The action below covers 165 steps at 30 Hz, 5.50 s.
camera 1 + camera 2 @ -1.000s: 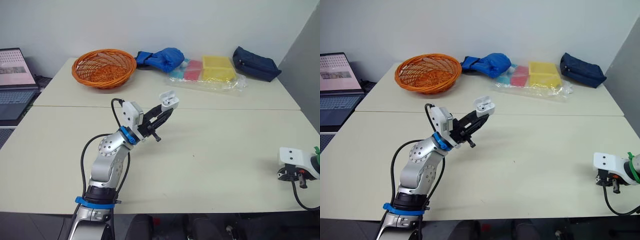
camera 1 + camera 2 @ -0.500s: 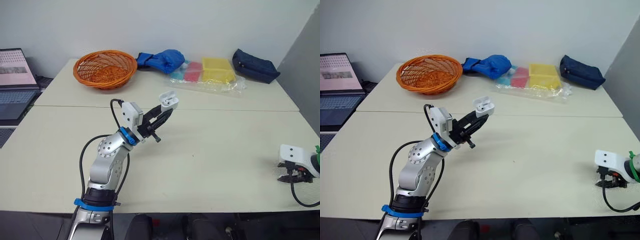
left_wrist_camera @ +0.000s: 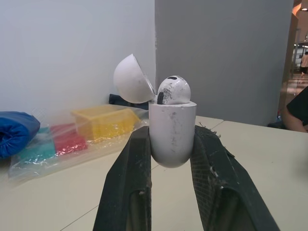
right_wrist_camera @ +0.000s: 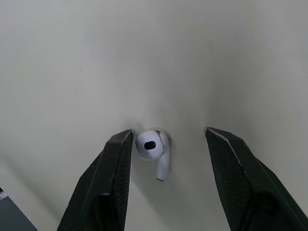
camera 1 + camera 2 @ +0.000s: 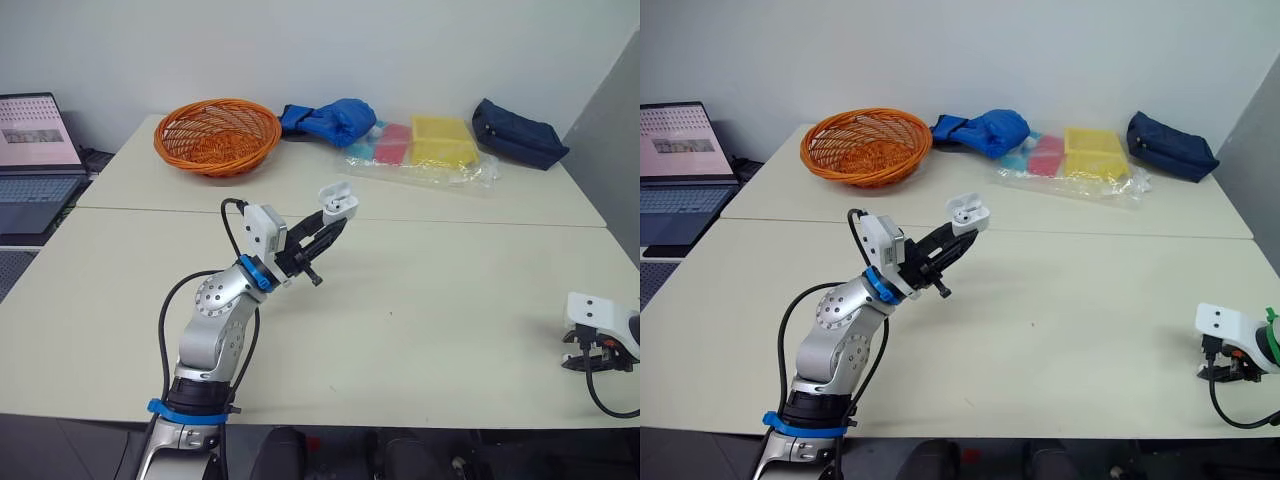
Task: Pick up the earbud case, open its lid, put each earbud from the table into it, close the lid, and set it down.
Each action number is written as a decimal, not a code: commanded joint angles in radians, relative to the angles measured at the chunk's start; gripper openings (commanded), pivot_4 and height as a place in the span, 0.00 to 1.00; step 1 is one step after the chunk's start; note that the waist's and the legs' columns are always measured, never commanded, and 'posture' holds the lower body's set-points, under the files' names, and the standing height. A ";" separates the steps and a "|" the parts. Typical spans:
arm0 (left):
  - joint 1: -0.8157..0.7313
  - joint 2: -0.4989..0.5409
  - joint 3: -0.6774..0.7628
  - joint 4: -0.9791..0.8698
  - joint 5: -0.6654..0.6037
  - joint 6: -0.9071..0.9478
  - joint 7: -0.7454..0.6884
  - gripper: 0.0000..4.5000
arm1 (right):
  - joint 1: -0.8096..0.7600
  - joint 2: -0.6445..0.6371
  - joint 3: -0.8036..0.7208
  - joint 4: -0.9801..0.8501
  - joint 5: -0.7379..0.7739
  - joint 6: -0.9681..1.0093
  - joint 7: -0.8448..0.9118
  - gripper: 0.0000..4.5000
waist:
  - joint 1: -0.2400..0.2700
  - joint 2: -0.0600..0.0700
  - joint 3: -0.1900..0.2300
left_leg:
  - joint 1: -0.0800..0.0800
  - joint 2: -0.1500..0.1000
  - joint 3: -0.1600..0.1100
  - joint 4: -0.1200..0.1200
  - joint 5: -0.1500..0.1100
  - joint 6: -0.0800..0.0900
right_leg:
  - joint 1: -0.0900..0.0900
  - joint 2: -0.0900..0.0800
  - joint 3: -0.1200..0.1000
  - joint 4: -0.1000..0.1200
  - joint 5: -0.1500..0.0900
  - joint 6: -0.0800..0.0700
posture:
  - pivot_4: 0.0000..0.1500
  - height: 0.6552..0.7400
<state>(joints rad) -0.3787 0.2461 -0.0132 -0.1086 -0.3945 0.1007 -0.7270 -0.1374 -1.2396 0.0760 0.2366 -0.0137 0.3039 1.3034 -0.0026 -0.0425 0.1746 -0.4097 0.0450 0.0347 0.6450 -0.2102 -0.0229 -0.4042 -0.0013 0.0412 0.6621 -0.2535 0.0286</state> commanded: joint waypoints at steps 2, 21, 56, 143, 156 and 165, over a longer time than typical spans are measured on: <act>-0.029 -0.003 0.007 -0.017 -0.010 -0.013 0.006 0.17 | 0.024 0.002 0.006 0.000 0.002 0.050 0.013 0.55 | 0.001 0.000 0.000 | 0.000 0.000 0.000 0.000 0.000 0.000 | 0.000 0.000 0.000 0.000 0.000 0.000 | 1.00 1.00; -0.034 0.002 0.006 -0.013 -0.008 -0.016 -0.001 0.17 | 0.017 0.022 -0.011 -0.036 0.019 0.040 0.020 0.09 | 0.001 0.000 0.000 | 0.000 0.000 0.000 0.001 0.000 0.000 | 0.000 0.000 0.000 0.000 0.000 0.000 | 1.00 1.00; -0.098 -0.066 -0.030 0.044 -0.070 0.008 -0.081 0.17 | -0.500 0.879 -0.127 -0.726 0.576 0.489 -0.849 0.09 | -0.007 0.006 0.002 | -0.009 0.002 -0.002 0.000 0.000 0.001 | -0.007 0.004 -0.002 0.001 0.002 0.002 | 1.00 1.00; -0.191 0.073 -0.081 0.070 -0.101 0.284 -0.174 0.17 | -0.592 0.626 -0.196 -0.543 0.608 0.373 -0.496 0.14 | -0.024 0.007 0.003 | -0.021 0.001 -0.003 0.001 0.000 0.001 | -0.018 0.004 -0.002 0.002 0.002 0.001 | 1.00 1.00; -0.320 0.130 0.065 0.249 -0.352 1.096 -0.015 0.17 | -0.207 0.541 -0.079 -0.533 0.430 -0.066 -0.226 0.99 | -0.029 0.007 0.003 | -0.017 0.002 -0.004 0.000 0.000 0.001 | -0.017 0.005 -0.002 0.003 0.002 0.002 | 1.00 1.00; -0.298 0.064 0.174 0.327 -0.296 1.296 0.237 0.17 | -0.133 0.567 -0.020 -0.387 0.336 -0.199 -0.219 0.99 | -0.028 0.007 0.003 | -0.015 0.002 -0.004 0.001 0.000 0.001 | -0.016 0.005 0.000 0.004 0.002 0.002 | 1.00 1.00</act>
<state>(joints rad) -0.6815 0.3146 0.1279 0.2255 -0.6930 1.3711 -0.5137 -0.2657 -0.6735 0.0633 -0.1410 0.3282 0.1336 1.0885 -0.0310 -0.0353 0.1777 -0.4248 0.0467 0.0303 0.6453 -0.2105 -0.0221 -0.4202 0.0038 0.0409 0.6665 -0.2518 0.0303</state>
